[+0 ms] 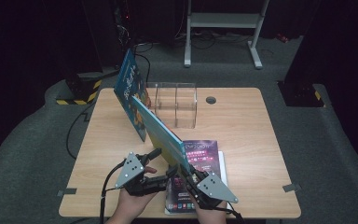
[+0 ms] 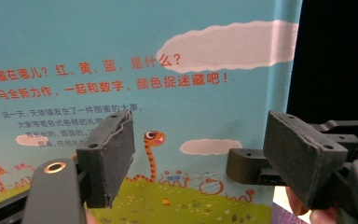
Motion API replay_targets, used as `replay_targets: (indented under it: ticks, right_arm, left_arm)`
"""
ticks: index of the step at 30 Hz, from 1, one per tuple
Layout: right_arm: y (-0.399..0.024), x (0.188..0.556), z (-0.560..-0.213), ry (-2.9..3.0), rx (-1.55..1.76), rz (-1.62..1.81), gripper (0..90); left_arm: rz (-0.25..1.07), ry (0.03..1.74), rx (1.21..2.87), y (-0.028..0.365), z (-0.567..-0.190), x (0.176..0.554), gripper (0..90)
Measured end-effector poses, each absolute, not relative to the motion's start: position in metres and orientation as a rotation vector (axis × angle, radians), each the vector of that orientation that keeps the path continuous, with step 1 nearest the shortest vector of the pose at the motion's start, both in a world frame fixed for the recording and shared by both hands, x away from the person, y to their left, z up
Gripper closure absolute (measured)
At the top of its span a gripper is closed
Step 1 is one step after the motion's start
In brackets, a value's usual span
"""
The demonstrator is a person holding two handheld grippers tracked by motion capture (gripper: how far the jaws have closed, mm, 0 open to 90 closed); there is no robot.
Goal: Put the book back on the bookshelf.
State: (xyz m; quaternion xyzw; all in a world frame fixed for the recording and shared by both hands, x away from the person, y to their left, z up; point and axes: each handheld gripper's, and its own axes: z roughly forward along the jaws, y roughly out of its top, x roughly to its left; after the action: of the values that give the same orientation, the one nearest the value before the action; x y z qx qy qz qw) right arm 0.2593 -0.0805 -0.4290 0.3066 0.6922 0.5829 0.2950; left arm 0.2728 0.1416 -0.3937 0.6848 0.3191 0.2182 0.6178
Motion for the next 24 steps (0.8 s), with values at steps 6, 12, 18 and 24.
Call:
replay_targets:
  ticks: [6, 12, 18, 24]
  right_arm:
    - [-0.0792, 0.2583, -0.4295, 1.841, 0.81, 1.547, 80.8]
    - [-0.0757, 0.2564, -0.4307, 1.847, 0.801, 1.545, 80.5]
    - [-0.0733, 0.2547, -0.4313, 1.85, 0.785, 1.542, 80.2]
    - [-0.0728, 0.2541, -0.4315, 1.85, 0.788, 1.54, 80.2]
  left_arm:
    - [0.489, 0.728, 1.575, 0.1401, -0.3926, 0.2734, 24.3]
    - [0.476, 0.716, 1.574, 0.1383, -0.3924, 0.2736, 24.2]
    - [0.457, 0.718, 1.576, 0.1377, -0.393, 0.275, 22.9]
    - [0.437, 0.728, 1.57, 0.1375, -0.3937, 0.2764, 22.5]
